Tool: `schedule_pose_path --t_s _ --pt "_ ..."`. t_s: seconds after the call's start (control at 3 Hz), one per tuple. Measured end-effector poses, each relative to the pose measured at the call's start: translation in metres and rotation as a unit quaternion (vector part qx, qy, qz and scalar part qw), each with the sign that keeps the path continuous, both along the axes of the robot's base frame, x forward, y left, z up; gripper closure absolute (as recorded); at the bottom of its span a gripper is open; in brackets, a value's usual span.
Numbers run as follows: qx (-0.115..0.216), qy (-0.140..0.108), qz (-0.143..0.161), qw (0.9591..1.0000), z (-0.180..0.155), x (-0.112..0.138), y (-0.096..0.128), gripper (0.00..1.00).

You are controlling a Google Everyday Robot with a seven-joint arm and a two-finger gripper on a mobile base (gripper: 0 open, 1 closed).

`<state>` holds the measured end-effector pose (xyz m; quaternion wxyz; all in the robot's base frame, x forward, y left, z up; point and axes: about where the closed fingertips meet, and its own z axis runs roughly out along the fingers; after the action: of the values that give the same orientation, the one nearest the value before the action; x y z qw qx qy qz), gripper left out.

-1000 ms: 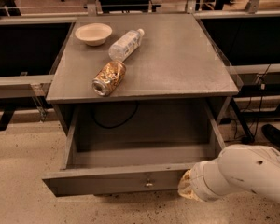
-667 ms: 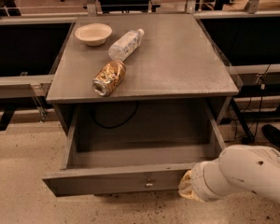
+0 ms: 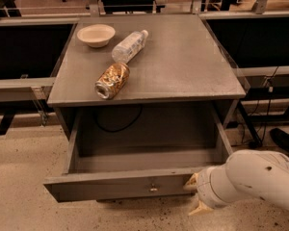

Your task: Close top drawer

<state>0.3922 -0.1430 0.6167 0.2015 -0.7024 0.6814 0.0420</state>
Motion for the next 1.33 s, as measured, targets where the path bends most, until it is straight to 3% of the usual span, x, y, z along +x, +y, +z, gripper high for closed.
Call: schedule_pose_path --t_s 0.33,0.67,1.0,1.33 --pt "0.0 0.0 0.0 1.0 0.0 0.0 0.0 0.0" --pt "0.0 0.0 0.0 1.0 0.0 0.0 0.0 0.0" --pt "0.009 0.004 0.023 0.9997 -0.001 0.0 0.004 0.18" --pt "0.039 0.004 0.058 0.9976 -0.004 0.021 0.013 0.41"
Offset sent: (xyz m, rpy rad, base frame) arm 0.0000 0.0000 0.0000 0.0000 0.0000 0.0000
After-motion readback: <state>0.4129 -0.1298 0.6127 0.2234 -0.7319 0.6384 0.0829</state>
